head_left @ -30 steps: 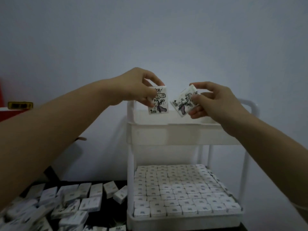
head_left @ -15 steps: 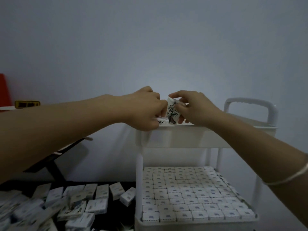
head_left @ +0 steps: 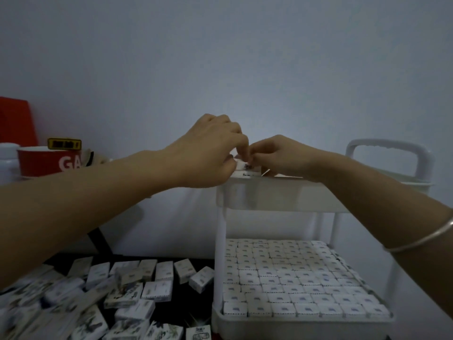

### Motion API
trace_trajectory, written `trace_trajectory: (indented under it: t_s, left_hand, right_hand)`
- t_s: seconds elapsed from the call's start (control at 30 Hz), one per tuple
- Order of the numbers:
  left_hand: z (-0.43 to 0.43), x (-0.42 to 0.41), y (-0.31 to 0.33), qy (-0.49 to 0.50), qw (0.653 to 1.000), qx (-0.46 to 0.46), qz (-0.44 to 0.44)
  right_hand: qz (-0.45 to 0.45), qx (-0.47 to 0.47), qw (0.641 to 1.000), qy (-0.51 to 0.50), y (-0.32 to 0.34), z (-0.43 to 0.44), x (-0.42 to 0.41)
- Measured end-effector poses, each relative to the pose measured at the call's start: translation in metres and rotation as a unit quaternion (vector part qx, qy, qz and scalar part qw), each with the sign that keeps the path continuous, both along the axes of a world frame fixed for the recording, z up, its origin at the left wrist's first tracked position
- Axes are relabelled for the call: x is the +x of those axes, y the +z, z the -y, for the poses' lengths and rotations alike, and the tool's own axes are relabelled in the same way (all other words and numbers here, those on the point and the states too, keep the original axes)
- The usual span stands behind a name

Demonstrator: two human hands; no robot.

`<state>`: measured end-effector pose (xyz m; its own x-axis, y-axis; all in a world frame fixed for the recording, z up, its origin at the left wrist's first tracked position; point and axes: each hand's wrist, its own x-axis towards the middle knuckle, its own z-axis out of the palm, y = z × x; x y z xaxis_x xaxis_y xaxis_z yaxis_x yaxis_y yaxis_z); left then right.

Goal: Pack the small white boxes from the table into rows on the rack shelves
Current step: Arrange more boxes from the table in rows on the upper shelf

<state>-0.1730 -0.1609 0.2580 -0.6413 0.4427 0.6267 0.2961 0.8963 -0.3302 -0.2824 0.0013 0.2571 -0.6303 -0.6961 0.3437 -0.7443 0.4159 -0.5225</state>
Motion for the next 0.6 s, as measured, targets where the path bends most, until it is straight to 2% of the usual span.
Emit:
trace_trajectory:
  t_s: [0.1,0.17,0.47,0.53,0.6]
  left_hand:
    - [0.006,0.009,-0.007,-0.025,0.998,0.055,-0.032]
    - [0.008,0.015,-0.012,-0.04,0.995,0.086,-0.04]
    - [0.009,0.041,-0.045,-0.077,0.983,0.166,-0.014]
    - [0.01,0.047,-0.05,-0.078,0.981,0.18,-0.018]
    - [0.01,0.057,-0.056,-0.076,0.977,0.196,-0.02]
  right_hand:
    - [0.033,-0.011,0.999,-0.014,-0.003,0.004,0.0]
    - [0.016,0.012,0.999,-0.032,-0.006,0.006,0.002]
    - [-0.011,0.004,0.994,-0.109,-0.009,0.001,0.009]
    - [-0.035,-0.022,0.992,-0.123,-0.013,-0.002,0.014]
    - [-0.097,-0.085,0.983,-0.133,-0.019,-0.004,0.026]
